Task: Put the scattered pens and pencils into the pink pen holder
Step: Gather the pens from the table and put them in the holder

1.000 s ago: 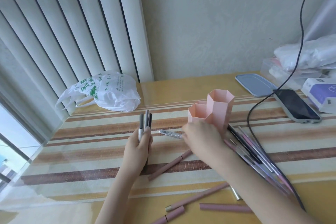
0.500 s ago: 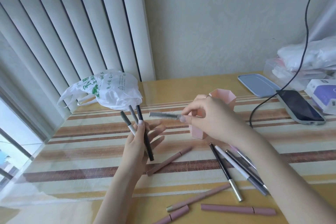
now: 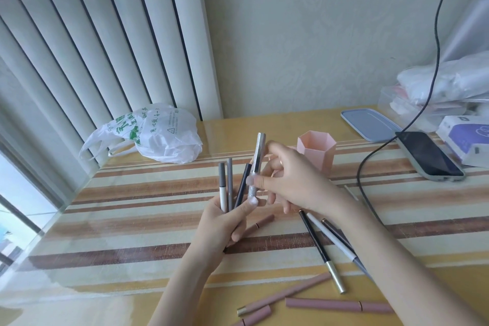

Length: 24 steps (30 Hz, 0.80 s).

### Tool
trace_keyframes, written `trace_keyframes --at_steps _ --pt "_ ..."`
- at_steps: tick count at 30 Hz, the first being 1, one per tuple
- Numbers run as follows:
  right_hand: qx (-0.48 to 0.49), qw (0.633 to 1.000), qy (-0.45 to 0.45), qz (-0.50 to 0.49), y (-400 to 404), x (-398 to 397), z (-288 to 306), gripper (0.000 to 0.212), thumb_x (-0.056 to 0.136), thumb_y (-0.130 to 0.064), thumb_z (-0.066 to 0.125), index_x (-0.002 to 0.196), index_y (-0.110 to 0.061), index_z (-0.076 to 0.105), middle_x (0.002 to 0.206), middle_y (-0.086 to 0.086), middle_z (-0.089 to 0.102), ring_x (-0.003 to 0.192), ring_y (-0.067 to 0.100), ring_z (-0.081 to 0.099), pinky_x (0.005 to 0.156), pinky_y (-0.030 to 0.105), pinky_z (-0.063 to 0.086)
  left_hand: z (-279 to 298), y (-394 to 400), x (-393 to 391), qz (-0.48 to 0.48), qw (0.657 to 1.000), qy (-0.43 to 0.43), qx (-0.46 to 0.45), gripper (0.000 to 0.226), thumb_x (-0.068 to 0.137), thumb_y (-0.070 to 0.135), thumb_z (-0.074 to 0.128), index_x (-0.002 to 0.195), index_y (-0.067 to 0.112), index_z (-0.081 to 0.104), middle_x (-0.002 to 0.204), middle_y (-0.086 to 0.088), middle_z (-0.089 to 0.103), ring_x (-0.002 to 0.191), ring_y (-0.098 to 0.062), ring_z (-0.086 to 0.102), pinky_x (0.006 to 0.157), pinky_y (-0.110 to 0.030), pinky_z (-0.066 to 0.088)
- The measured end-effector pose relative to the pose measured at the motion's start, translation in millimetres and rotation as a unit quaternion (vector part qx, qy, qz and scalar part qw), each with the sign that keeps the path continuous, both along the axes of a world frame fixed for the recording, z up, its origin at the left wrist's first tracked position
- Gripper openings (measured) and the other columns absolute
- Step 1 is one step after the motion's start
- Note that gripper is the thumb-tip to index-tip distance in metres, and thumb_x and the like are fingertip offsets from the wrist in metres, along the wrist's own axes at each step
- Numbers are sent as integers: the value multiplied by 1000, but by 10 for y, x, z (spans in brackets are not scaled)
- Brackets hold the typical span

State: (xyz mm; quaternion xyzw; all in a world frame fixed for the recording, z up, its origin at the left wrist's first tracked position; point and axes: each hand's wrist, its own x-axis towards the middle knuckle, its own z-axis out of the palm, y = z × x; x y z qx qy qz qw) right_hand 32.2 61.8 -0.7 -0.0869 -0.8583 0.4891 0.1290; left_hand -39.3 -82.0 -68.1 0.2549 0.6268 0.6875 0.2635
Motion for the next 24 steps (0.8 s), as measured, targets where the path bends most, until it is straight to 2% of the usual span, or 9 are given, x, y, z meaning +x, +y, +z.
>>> trace_keyframes --at_steps 2,4,5,7,10,13,16,19,24 --pt "136 987 30 -78 41 13 50 30 86 -44 63 109 -27 55 85 -8 66 64 8 62 50 25 44 -21 7 -19 25 1000 -14 1 26 77 34 70 88 10 70 34 6 37 31 -8 22 34 -18 19" --pt "301 939 35 -161 99 49 113 36 90 -46 54 120 -26 57 101 -7 68 88 15 63 61 27 39 -33 5 -47 39 999 -32 9 30 73 40 66 87 14 73 41 -3 36 32 -9 22 34 -17 20" --pt "345 920 13 -186 120 70 128 35 92 -45 52 120 -25 57 107 -5 68 97 19 62 64 27 38 -39 2 -60 41 998 -38 17 27 72 40 66 86 18 74 50 -7 38 33 -9 21 33 -16 20" --pt "385 902 -52 -189 150 69 58 27 94 -40 51 112 -21 60 105 -2 68 97 24 63 64 28 39 -44 -5 -84 43 997 -52 32 21 74 39 66 84 22 74 66 -12 40 33 -8 22 33 -15 21" --pt "371 914 -89 -140 158 1 -99 23 96 -26 54 89 -9 67 80 1 64 75 20 60 52 28 36 -49 -8 -93 43 996 -60 46 21 73 37 67 87 23 74 72 -17 51 35 -7 23 33 -15 21" --pt "296 949 -54 -95 124 -6 -59 25 92 -25 59 78 -7 71 69 2 68 67 20 64 61 31 50 -42 -24 -113 44 997 -55 43 16 73 37 68 81 24 74 87 -18 48 35 -7 23 33 -15 21" --pt "265 961 -71 -41 27 66 32 21 89 -29 62 79 -14 74 70 1 72 59 15 68 63 35 58 -9 -74 -166 46 996 -57 47 12 72 36 67 71 25 72 86 -19 46 33 -6 23 33 -15 19" --pt "274 955 -107 -26 -30 110 70 20 87 -33 65 79 -17 73 72 -1 74 46 10 66 54 27 56 20 -132 -221 58 994 -69 66 14 73 31 65 82 25 75 87 -16 61 33 -4 24 32 -14 19" --pt "230 969 -64 -63 -53 116 189 25 82 -45 67 86 -21 72 79 -4 74 43 9 64 56 25 55 -16 -125 -215 31 998 -38 25 22 74 38 66 79 17 73 89 -17 42 33 -7 21 35 -17 17"
